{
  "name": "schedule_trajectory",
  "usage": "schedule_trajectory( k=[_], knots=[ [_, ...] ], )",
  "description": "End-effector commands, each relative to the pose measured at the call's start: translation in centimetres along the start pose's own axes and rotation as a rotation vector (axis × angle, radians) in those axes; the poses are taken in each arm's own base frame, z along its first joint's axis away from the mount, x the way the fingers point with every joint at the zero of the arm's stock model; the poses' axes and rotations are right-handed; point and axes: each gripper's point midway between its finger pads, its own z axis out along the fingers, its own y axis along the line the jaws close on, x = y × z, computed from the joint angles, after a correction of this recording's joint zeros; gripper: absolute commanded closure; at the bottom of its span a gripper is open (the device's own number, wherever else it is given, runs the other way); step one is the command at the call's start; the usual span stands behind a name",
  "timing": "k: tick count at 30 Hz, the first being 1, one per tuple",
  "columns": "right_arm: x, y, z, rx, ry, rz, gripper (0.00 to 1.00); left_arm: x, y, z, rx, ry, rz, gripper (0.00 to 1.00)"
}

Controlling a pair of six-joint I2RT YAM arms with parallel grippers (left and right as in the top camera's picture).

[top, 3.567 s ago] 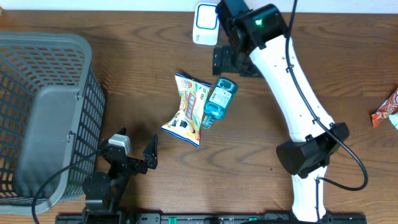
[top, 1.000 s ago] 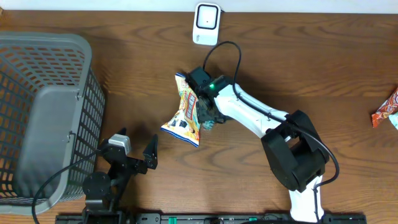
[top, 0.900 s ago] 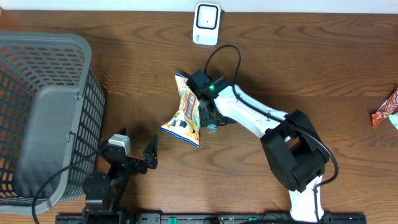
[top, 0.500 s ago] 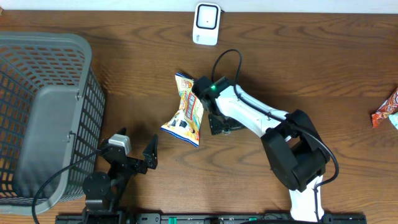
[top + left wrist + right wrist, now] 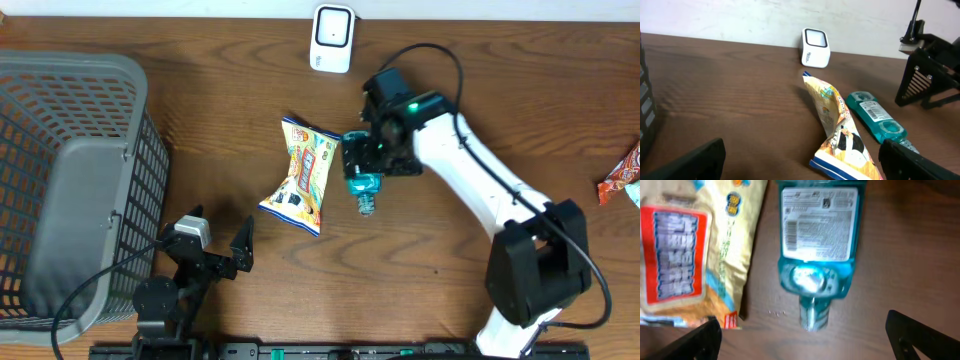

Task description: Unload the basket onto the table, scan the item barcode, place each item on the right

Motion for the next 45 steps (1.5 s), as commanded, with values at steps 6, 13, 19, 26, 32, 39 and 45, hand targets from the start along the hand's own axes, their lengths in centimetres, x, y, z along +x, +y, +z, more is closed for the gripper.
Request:
schedule_trajectory(
  k=[6,13,19,26,32,39,45],
  knots=[
    [0.9,-2.2,6.5,-0.119,0.128,0.044,0.01,1.3,0.3,0.2,-0.008,0.036,-0.018,0.02],
    [-0.1,-3.3,8.4,-0.120,0.113,0.061,0.06,1.3,0.3,0.2,-0.008,0.036,-0.018,0.02],
    [0.7,-4.1,10.6,-0.108,0.162,0.053,0.23,1.3,0.3,0.2,-0.008,0.036,-0.018,0.02],
    [2.1,-4.9,12.9,-0.091,0.233,0.054,0.59,1.3,0.3,0.2,-0.008,0.036,-0.018,0.02],
    [2.0,-5.3,12.4,-0.088,0.229,0.048,0.67,1.3,0.3,0.2,-0.008,0.036,-0.018,0.02],
    [0.4,-7.0,9.9,0.030,0.182,0.044,0.76,1.3,0.3,0.2,-0.008,0.036,-0.018,0.02],
    [-2.2,-9.2,4.8,0.280,0.059,-0.012,0.70,1.3,0.3,0.2,-0.008,0.036,-0.018,0.02]
  ],
)
